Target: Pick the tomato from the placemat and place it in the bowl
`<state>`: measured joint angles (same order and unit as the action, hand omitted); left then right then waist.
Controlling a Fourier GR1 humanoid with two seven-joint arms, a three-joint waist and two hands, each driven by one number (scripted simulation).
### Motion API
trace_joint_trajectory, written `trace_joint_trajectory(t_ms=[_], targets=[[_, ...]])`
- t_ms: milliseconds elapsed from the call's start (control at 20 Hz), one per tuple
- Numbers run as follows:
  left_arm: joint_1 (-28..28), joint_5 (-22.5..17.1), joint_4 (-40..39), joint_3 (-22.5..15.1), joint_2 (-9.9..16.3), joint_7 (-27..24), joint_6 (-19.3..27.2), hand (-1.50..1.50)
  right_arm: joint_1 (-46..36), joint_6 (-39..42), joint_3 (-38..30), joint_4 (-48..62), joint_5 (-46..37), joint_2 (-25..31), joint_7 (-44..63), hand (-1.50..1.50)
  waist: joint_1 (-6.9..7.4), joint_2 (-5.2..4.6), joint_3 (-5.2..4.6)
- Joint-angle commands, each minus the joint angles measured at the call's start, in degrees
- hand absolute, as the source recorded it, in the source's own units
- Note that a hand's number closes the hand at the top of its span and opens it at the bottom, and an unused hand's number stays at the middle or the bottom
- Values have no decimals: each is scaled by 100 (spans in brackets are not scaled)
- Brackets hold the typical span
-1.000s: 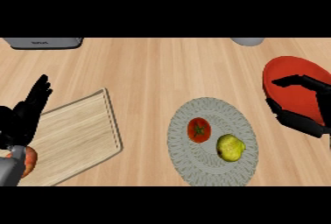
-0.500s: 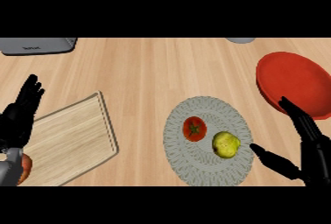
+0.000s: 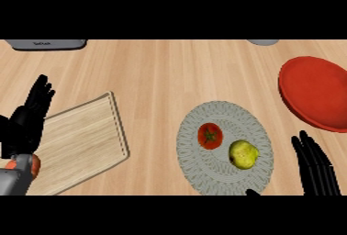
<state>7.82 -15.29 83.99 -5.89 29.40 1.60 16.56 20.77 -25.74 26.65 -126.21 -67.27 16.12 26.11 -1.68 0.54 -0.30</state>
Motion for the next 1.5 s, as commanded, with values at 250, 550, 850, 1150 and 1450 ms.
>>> trace_joint_trajectory(t_ms=[250, 550, 850, 1150, 1450], targets=[[224, 196, 96, -129, -83, 85, -43, 0, -1259, 3536, 497, -678, -1210, -751, 1852, -150, 286, -92, 3], [252, 107, 272, -12, 46, 341, -178, 0, -2519, 5484, 283, 62, -855, -1587, 2771, -150, 356, -89, 14], [211, 295, 324, -87, -226, 426, 19, 0, -3444, 5786, -216, 1240, 432, -1605, 3244, -150, 283, -71, 29], [211, 319, 258, -10, -246, 296, -107, 0, -3727, 6265, -469, 1891, 1056, -1608, 3679, -150, 239, -64, 26], [125, 338, 411, 191, -155, 471, -144, 0, -3835, 6168, -241, 2433, 788, -1608, 3777, -150, 212, -49, 28]])
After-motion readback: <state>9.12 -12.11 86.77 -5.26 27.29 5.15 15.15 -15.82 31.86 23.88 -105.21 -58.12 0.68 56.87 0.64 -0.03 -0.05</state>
